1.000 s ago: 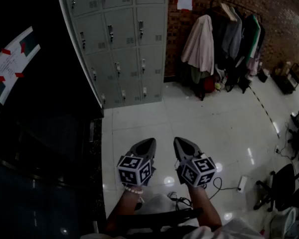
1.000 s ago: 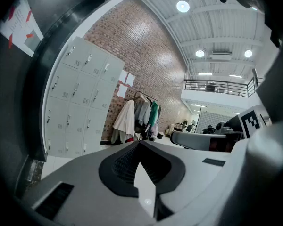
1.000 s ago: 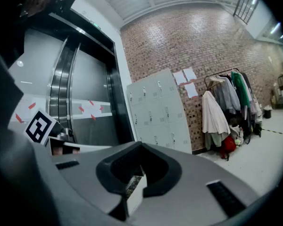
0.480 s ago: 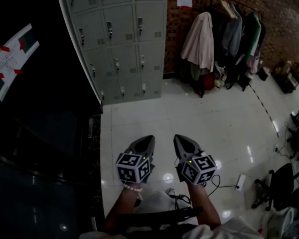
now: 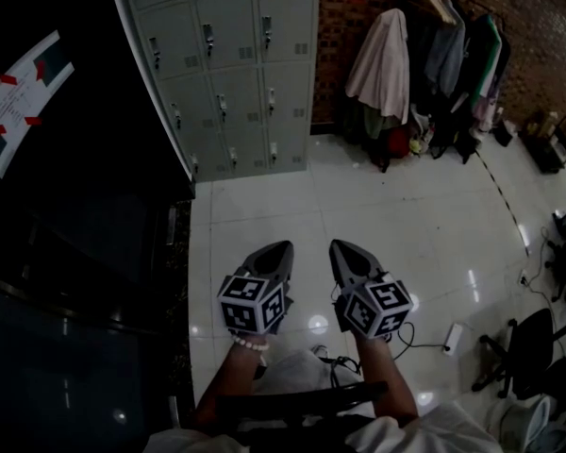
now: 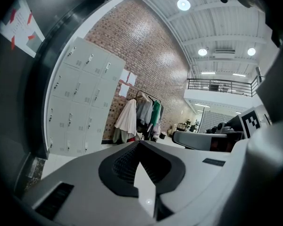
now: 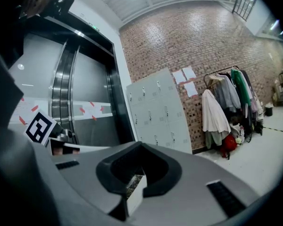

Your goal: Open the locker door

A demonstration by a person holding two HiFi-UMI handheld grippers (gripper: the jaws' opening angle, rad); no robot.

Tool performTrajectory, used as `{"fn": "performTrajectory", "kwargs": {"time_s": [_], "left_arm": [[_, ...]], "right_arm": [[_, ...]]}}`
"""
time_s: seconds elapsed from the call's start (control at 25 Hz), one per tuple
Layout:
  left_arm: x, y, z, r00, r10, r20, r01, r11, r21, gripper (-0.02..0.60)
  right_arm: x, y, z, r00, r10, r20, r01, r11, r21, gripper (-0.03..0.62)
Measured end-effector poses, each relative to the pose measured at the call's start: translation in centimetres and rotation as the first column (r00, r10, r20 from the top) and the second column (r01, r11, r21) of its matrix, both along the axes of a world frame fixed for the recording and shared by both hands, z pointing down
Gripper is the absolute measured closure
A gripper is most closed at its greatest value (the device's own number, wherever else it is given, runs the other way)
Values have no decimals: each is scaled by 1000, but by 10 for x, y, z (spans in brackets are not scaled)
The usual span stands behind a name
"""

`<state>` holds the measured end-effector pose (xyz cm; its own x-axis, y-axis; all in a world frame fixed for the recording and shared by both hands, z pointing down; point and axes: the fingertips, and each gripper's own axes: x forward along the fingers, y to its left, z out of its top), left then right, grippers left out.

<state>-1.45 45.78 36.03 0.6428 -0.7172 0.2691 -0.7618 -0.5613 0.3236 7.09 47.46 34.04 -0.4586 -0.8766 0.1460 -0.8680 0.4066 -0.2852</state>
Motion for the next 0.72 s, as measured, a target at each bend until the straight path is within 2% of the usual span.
{"fn": "performTrajectory", "kwargs": {"time_s": [0.72], "left_arm": [[60, -8, 18, 996, -85, 1, 85, 996, -21, 588]], "right_arm": [[63, -14, 21, 997, -77, -7, 77, 997, -27, 585]]}}
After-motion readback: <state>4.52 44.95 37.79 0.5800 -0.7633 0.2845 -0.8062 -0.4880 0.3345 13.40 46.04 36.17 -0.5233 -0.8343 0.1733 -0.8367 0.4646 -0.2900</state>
